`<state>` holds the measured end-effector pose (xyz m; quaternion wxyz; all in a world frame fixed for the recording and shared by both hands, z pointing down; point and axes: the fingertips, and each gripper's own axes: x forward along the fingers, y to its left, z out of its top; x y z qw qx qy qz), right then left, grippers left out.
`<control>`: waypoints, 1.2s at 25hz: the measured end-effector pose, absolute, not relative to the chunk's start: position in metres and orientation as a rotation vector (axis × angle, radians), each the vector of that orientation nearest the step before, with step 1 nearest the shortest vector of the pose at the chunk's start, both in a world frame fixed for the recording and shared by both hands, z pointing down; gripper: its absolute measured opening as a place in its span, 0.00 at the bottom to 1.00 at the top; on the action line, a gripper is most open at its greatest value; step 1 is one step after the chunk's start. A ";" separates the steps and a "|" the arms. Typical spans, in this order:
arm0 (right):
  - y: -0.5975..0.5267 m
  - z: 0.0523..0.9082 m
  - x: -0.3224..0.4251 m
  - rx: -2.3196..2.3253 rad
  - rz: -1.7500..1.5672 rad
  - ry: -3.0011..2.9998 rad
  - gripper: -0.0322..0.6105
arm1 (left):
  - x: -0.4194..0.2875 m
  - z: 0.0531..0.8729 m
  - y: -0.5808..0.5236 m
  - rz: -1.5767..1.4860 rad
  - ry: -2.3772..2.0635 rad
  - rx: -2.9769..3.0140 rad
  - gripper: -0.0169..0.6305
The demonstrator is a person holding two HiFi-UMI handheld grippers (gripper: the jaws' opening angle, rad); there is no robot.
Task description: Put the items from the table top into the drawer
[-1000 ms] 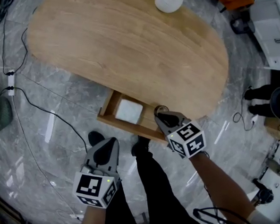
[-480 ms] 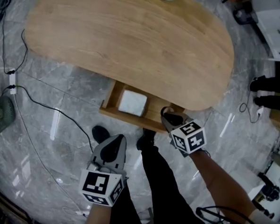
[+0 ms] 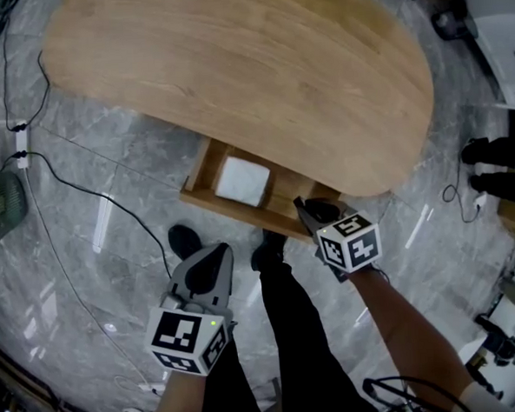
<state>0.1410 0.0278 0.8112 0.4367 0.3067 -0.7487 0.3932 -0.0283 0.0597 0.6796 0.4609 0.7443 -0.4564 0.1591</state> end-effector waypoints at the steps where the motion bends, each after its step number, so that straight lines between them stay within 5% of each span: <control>1: 0.028 0.811 0.142 0.762 0.982 -1.864 0.19 | -0.027 0.679 0.059 0.391 -1.121 1.835 0.03; 13: 0.026 0.771 0.154 0.788 0.999 -1.923 0.20 | -0.013 0.653 0.048 0.404 -1.122 1.887 0.03; 30: 0.011 0.569 0.154 0.744 0.937 -2.178 0.11 | -0.001 0.503 0.038 0.380 -1.180 1.959 0.02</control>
